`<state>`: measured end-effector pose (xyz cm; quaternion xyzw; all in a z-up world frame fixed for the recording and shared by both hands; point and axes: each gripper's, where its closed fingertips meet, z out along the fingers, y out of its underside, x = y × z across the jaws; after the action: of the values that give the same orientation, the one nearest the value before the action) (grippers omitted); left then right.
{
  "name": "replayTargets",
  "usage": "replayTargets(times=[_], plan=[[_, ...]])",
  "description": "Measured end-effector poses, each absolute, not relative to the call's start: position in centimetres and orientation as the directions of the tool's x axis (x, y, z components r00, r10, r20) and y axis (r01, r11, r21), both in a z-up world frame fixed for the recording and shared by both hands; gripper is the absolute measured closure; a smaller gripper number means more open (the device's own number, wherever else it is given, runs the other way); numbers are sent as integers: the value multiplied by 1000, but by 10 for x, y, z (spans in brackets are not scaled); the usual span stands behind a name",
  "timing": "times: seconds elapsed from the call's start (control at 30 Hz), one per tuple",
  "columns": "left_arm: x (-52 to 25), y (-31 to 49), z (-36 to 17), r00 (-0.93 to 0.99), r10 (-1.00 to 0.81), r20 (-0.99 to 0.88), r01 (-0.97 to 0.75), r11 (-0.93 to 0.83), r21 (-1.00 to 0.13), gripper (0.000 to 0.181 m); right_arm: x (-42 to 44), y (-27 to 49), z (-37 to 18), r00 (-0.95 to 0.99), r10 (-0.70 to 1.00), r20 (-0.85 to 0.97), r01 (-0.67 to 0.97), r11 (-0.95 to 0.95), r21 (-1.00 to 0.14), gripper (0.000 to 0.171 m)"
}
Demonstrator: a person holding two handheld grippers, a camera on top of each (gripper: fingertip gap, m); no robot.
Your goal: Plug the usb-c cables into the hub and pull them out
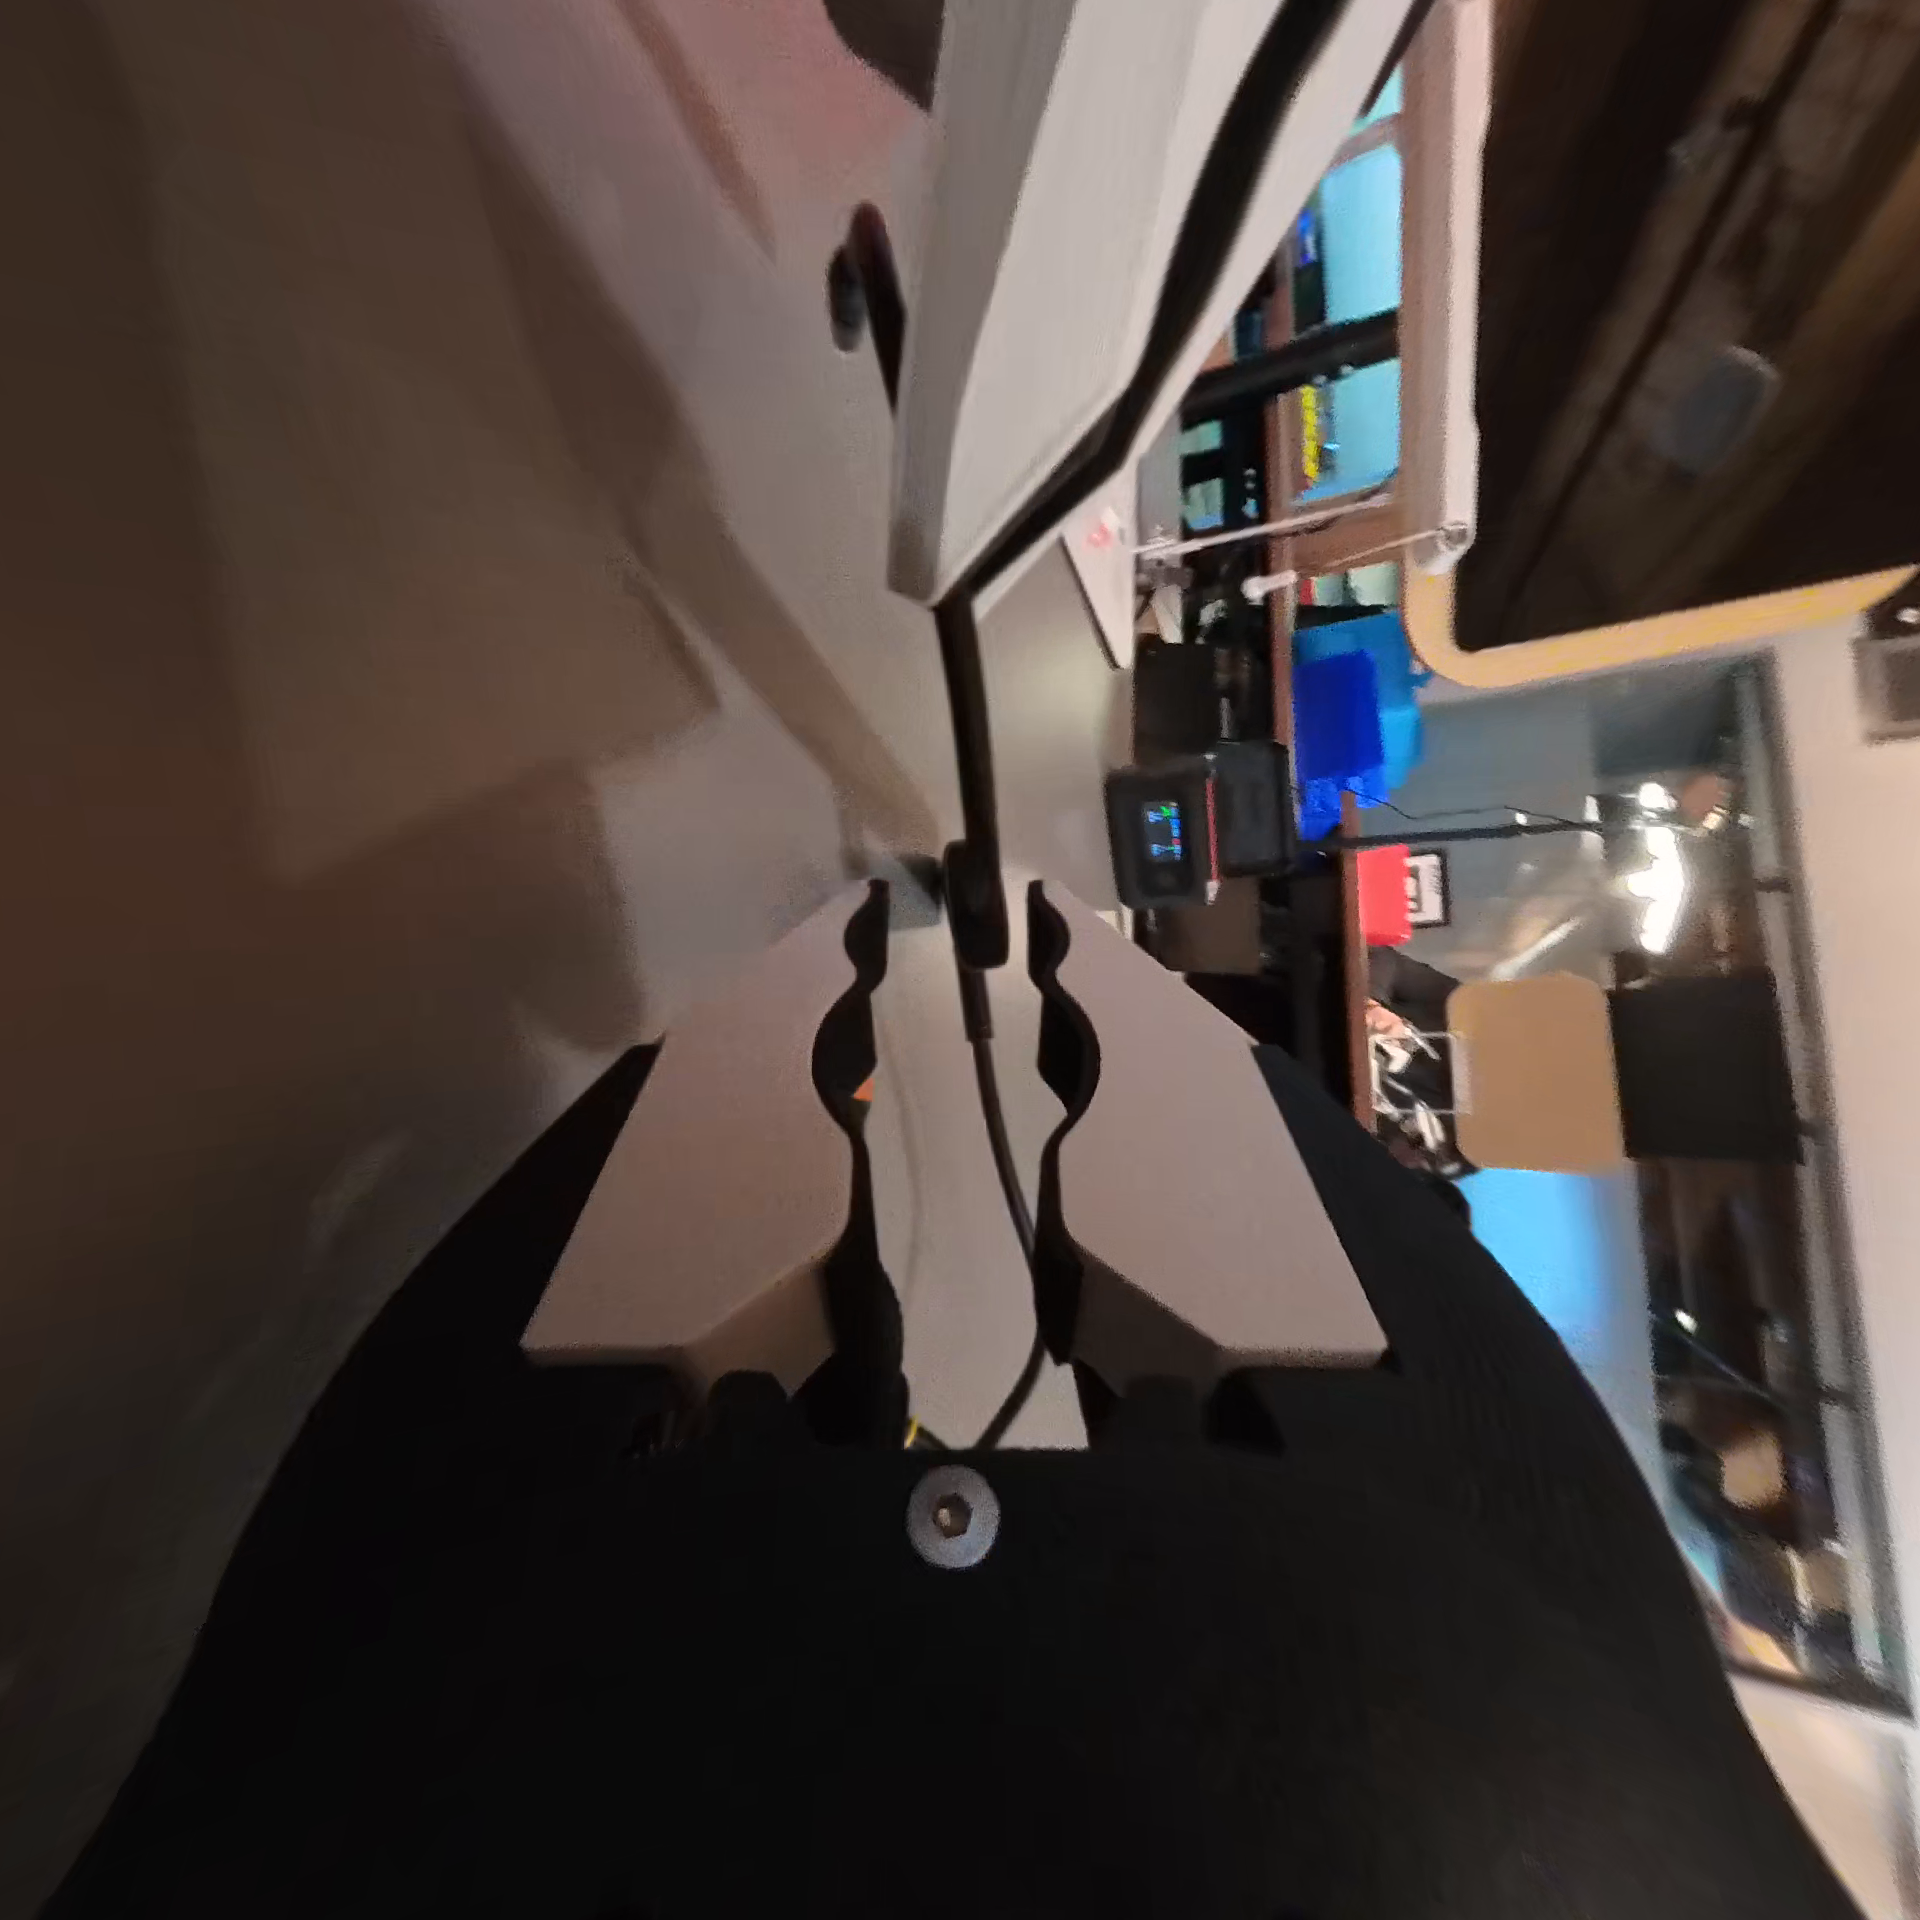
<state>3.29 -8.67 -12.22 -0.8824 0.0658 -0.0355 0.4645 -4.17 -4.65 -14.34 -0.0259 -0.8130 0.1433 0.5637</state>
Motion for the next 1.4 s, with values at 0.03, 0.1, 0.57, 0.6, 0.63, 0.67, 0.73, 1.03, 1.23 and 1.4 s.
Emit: replayTargets(times=[0.03, 0.1, 0.57, 0.6, 0.63, 0.67, 0.73, 1.03, 1.23, 1.4], plan=[[34, -87, -117, 988, -157, -9, -93, -537, -838, 179, -44, -47, -142, -350, 202, 915, -120, 959, -258, 153], [33, -87, -111, 988, -150, -41, -113, -509, -854, 180, -48, -48, -138, -328, 214, 920, -119, 957, -265, 160], [-33, -111, -50, 842, 227, -490, -424, -282, -860, 119, -40, 21, -70, -100, 413, 905, -24, 908, -418, 163], [-41, -111, -46, 849, 257, -462, -402, -256, -879, 120, -36, 24, -65, -88, 427, 900, -42, 901, -432, 162], [-52, -111, -45, 860, 294, -417, -358, -235, -904, 120, -32, 26, -61, -75, 431, 899, -67, 897, -436, 162], [-67, -112, -48, 868, 341, -361, -298, -225, -928, 125, -28, 26, -58, -69, 434, 898, -89, 894, -439, 162], [-99, -116, -59, 845, 431, -316, -229, -243, -943, 136, -23, 23, -59, -89, 414, 906, -128, 897, -423, 163], [-68, -33, -127, 621, -34, -783, -685, -509, -521, 136, -20, -2, -89, -194, 262, 945, -183, 937, -297, 163], [-35, -6, -130, 451, -89, -888, -842, -373, -390, 137, -14, -15, -98, -253, 280, 926, -220, 915, -337, 162], [-16, -5, -133, 375, -135, -917, -891, -326, -317, 157, -14, -27, -114, -301, 229, 926, -221, 928, -301, 162]])
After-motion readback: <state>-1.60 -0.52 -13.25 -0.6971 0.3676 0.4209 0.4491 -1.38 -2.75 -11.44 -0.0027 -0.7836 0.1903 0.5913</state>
